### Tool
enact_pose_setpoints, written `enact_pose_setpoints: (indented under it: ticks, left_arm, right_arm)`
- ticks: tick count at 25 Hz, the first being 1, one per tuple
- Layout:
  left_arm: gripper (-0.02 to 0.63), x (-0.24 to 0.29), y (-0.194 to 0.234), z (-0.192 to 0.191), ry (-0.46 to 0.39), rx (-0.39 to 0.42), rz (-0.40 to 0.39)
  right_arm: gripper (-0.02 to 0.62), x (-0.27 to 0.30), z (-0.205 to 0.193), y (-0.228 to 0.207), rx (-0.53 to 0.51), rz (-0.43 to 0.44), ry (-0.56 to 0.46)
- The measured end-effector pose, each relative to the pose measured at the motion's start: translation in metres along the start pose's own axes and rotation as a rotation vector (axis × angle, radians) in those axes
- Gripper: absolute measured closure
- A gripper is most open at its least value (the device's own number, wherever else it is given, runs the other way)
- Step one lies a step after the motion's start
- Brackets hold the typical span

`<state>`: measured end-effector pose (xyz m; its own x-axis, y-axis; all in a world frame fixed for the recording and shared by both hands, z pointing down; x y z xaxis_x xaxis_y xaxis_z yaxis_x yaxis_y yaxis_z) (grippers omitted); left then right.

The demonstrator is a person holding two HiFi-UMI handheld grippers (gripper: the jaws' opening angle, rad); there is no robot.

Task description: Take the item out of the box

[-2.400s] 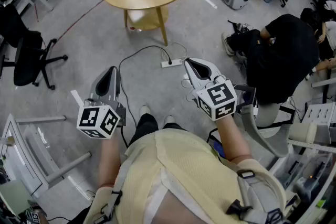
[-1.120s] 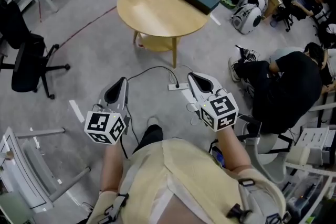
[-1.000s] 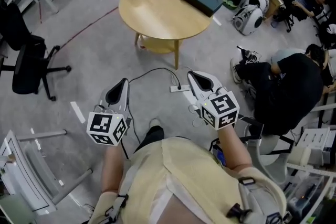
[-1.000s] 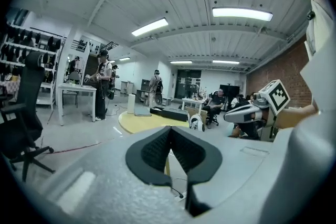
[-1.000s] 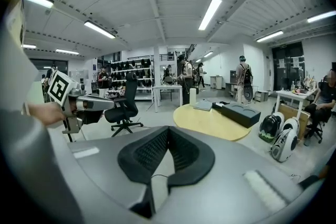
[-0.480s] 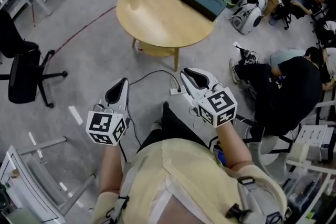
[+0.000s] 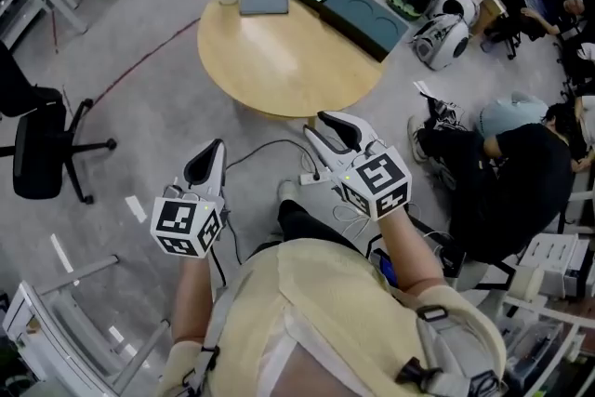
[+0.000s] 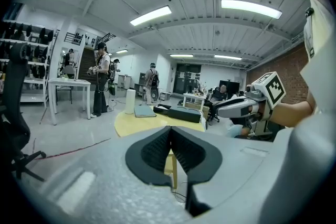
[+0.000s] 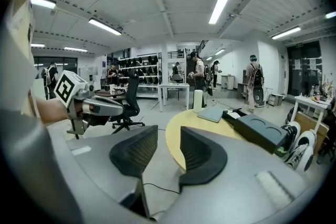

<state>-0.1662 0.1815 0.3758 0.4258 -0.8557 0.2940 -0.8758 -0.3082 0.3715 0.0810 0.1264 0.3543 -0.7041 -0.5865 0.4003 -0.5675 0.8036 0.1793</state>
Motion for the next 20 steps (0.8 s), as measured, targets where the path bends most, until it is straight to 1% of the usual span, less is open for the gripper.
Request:
enact_pose_setpoints:
  ticks: [6,12,20]
  left_arm:
    - [0.604,0.059,0.003,0.022,0.014,0.002,-0.006]
    - [0.604,0.103,0.01,0.038,0.022,0.002,-0.003]
    - [0.604,0.153,0.011,0.064,0.023,0.035,-0.034]
  right_arm:
    - [0.44,0.031,-0.001,-0.055,0.004,0.026,0.009]
    - [0.396,0.057,-0.001,-0.099,0.008,0.046,0.021]
    - [0.388,0.083,0.012,-0.152,-0.017,0.02,0.011]
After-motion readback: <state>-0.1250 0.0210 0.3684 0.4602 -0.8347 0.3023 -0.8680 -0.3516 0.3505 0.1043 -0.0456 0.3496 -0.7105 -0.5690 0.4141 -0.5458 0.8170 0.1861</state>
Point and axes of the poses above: the fingertips, and each gripper's own axes: x forward along the fingers, y to its left, z out of its top, the point moved 8 cm from there along -x, backward along the fingers, and after that the axes turned 12 degrees about -x, right-handed, at the moved point
